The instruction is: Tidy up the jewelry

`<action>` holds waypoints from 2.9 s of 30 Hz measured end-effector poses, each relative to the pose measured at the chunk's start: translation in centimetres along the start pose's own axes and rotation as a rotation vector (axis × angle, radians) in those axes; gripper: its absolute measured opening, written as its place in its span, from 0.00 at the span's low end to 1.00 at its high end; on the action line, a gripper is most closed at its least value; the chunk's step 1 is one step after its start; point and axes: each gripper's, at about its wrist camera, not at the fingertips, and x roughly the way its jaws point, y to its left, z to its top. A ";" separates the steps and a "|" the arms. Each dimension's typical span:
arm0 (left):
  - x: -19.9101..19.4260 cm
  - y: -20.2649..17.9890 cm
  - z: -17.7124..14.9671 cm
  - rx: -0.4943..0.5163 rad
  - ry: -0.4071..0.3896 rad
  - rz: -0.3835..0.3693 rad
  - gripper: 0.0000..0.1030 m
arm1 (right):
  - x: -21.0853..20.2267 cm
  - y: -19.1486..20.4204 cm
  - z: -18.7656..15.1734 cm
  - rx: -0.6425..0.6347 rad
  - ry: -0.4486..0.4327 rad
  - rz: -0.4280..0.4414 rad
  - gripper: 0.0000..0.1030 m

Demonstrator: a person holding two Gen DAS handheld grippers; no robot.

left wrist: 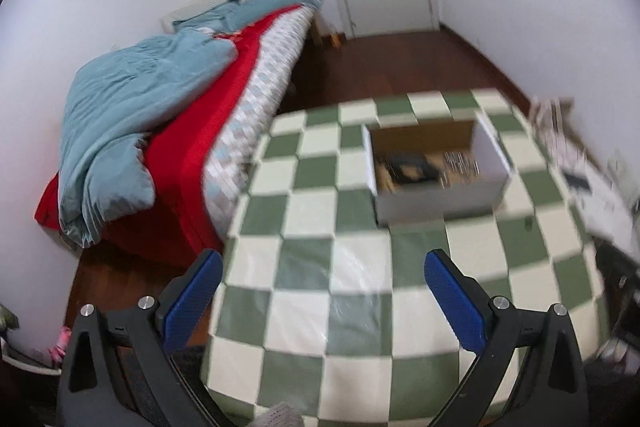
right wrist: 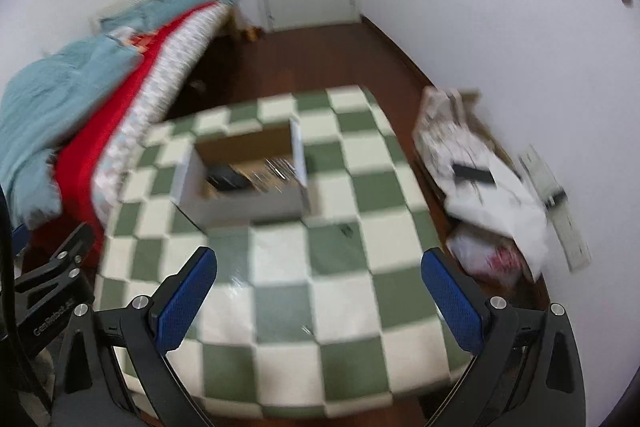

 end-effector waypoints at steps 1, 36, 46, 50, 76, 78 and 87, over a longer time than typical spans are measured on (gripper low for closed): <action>0.4 -1.0 -0.7 0.019 0.014 -0.003 1.00 | 1.0 -1.1 -0.9 0.022 0.029 -0.014 1.00; 6.4 -17.8 -6.3 0.279 0.216 -0.296 0.37 | 9.5 -12.4 -7.4 0.320 0.217 -0.037 0.82; 6.1 -17.5 -6.6 0.262 0.231 -0.339 0.04 | 8.9 -12.5 -7.1 0.325 0.196 -0.036 0.81; 6.3 -16.7 -6.3 0.245 0.232 -0.332 0.03 | 8.7 -12.3 -6.9 0.325 0.189 -0.030 0.81; 14.6 -1.7 -0.3 -0.056 0.259 -0.122 0.03 | 20.7 -0.7 1.8 -0.042 0.092 0.029 0.16; 14.6 -1.8 -0.3 -0.058 0.261 -0.133 0.03 | 20.6 -1.2 1.8 -0.027 0.089 0.048 0.13; 11.9 -3.4 -0.3 -0.045 0.234 -0.218 0.03 | 16.6 -5.0 -0.9 0.092 0.074 0.141 0.12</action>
